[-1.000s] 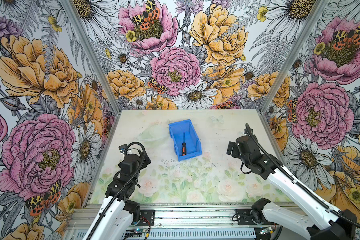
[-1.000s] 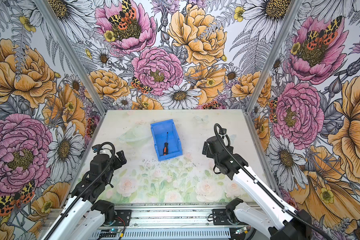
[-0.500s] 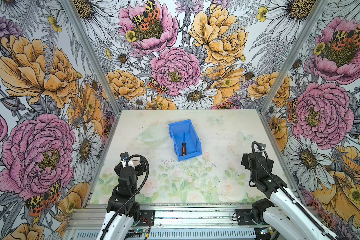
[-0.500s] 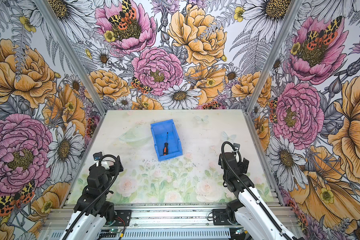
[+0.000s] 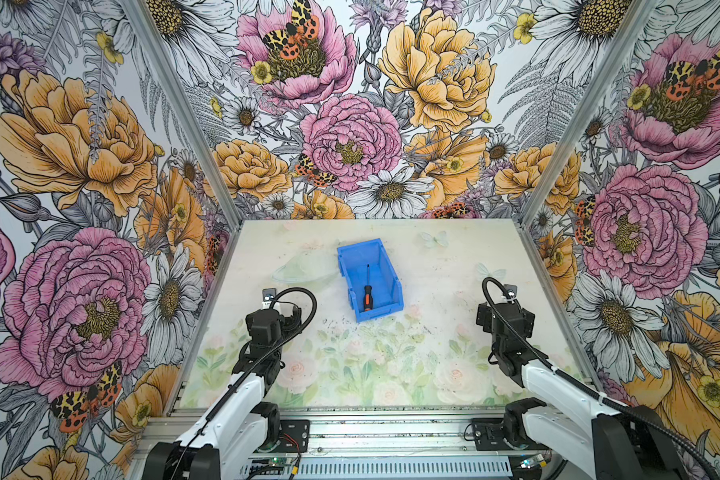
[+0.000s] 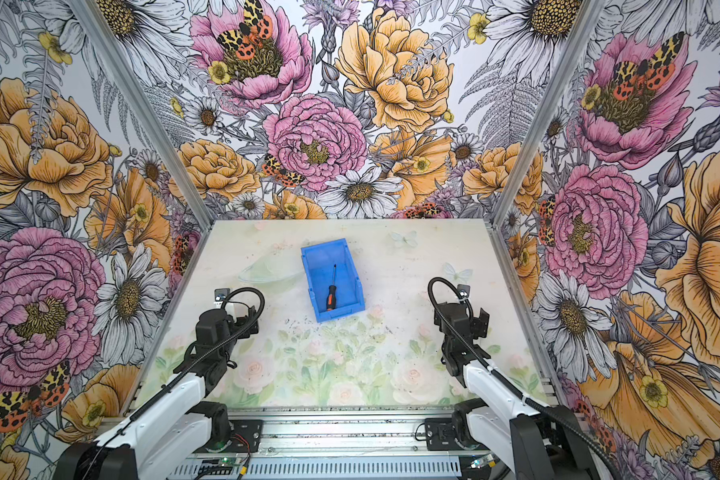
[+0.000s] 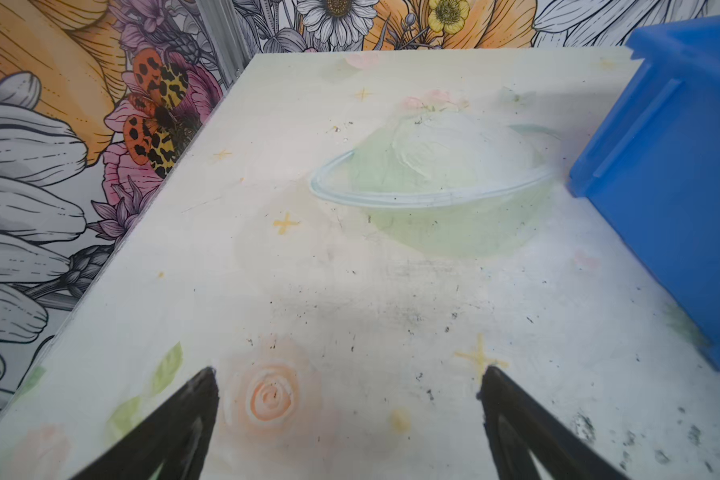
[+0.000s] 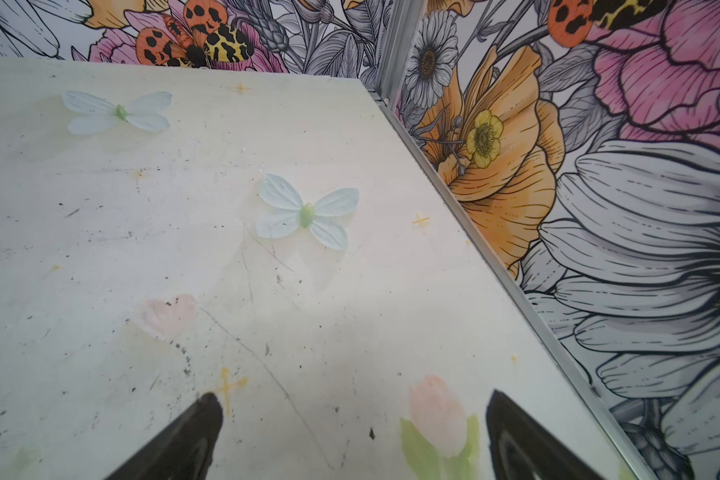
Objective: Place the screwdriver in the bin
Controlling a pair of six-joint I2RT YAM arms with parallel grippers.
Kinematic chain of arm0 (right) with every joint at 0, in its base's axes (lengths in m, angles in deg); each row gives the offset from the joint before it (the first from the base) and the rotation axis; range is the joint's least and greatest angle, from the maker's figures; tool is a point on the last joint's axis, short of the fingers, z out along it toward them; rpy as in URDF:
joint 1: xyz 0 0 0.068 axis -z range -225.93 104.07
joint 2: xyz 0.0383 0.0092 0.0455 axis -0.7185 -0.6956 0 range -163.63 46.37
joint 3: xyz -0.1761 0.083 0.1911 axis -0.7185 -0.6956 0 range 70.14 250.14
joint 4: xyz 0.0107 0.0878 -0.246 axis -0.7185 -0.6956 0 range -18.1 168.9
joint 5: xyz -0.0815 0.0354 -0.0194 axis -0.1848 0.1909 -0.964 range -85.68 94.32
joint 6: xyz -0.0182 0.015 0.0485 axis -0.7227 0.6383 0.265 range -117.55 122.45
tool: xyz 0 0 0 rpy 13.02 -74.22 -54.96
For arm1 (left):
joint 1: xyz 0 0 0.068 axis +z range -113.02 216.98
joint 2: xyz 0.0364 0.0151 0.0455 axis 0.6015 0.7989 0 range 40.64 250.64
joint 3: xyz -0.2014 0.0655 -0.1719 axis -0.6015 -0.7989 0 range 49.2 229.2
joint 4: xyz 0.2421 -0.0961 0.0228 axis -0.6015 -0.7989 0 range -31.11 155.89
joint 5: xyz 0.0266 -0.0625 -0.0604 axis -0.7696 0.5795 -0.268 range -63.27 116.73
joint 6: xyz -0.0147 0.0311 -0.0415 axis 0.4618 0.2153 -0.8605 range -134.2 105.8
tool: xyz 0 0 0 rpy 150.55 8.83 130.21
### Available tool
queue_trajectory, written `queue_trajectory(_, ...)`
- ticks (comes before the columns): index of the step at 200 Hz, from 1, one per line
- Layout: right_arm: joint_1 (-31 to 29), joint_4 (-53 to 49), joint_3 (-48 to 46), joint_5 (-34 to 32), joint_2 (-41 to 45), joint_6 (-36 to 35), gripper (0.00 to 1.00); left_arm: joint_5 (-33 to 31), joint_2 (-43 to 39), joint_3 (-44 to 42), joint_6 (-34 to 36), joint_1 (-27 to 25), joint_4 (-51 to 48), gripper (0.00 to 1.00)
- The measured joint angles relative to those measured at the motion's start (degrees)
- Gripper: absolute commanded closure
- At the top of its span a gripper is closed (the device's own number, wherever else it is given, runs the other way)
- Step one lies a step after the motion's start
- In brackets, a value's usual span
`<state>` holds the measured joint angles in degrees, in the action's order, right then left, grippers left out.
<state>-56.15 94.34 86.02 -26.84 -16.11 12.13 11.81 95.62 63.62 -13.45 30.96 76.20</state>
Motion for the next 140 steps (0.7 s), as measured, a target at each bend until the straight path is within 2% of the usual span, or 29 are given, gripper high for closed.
queue_trajectory(33,1.0,8.7,3.5,1.0,-9.4,-1.7,0.0,3.6,11.1,4.0,0.8,1.5,9.4,0.01)
queue_trajectory(74,2.8,15.9,7.6,3.5,-16.0,-3.4,0.01,8.3,22.2,8.9,1.2,2.8,18.7,0.01)
queue_trajectory(100,4.2,18.4,9.6,6.7,-19.2,-4.9,0.01,10.1,27.1,11.7,1.6,3.8,22.7,0.01)
queue_trajectory(140,8.3,22.3,9.8,13.1,-23.7,-5.0,0.0,11.2,31.8,10.8,0.7,6.8,30.3,0.01)
